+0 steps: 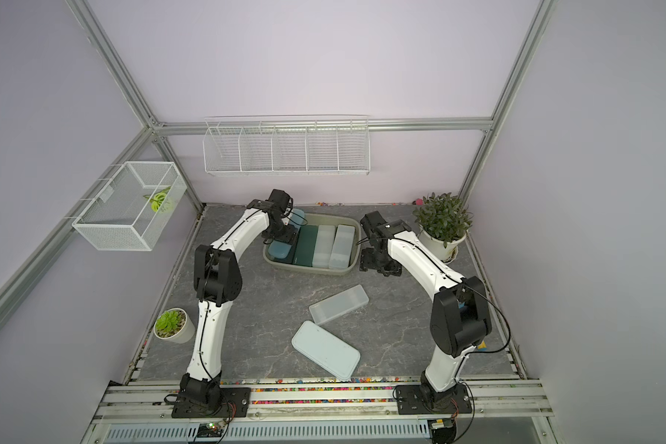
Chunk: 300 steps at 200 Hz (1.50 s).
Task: Put the pencil case into the storage box
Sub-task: Place the pencil case at the storage box.
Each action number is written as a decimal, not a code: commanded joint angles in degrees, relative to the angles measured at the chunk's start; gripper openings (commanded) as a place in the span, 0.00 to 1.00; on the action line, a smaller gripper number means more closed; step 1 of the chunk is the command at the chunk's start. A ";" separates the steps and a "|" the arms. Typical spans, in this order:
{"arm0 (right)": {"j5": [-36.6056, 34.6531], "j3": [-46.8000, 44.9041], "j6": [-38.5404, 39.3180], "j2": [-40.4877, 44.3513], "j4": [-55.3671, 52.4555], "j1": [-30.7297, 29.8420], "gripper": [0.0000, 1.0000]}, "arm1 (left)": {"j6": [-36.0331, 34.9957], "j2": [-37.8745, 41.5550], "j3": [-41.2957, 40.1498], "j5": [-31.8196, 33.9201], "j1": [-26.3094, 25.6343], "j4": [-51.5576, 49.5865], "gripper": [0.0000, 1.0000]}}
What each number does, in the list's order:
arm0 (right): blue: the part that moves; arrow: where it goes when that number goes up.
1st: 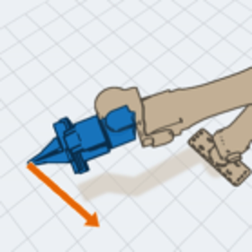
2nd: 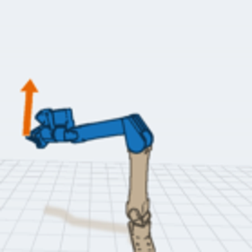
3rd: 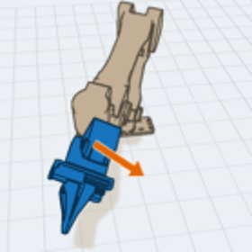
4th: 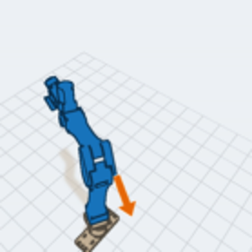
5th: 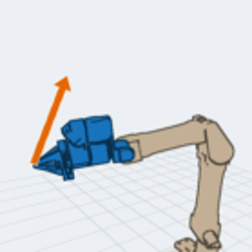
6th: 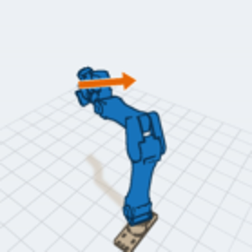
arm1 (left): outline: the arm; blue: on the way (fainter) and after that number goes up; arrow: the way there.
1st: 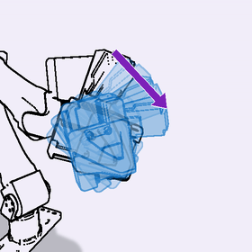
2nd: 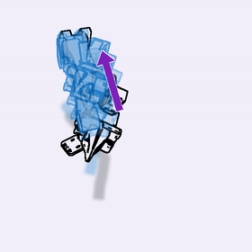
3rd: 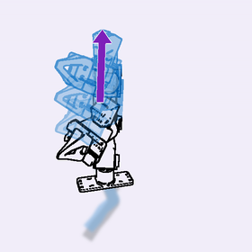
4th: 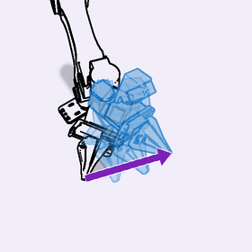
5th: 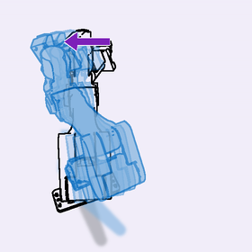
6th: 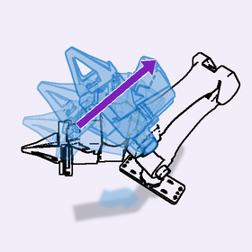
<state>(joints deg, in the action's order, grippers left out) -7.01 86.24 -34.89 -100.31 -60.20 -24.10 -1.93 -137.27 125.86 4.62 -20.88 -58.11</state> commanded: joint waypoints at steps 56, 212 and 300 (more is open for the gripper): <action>-0.86 -0.17 0.00 0.04 -2.55 -0.80 0.84 | 3.21 -1.16 0.45 4.26 0.45 -2.67 0.68; -2.31 -3.20 -3.73 1.63 -2.44 -3.76 0.84 | 3.74 2.21 -4.19 1.23 0.47 -9.04 0.69; -2.01 -1.78 -4.48 0.82 -3.13 -4.56 0.84 | 5.07 6.53 -1.67 8.98 0.24 -5.93 0.87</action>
<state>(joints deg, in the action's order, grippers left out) -8.54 83.37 -37.95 -99.39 -61.65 -28.16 2.59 -135.46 122.72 8.67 -20.99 -64.16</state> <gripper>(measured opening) 0.841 0.852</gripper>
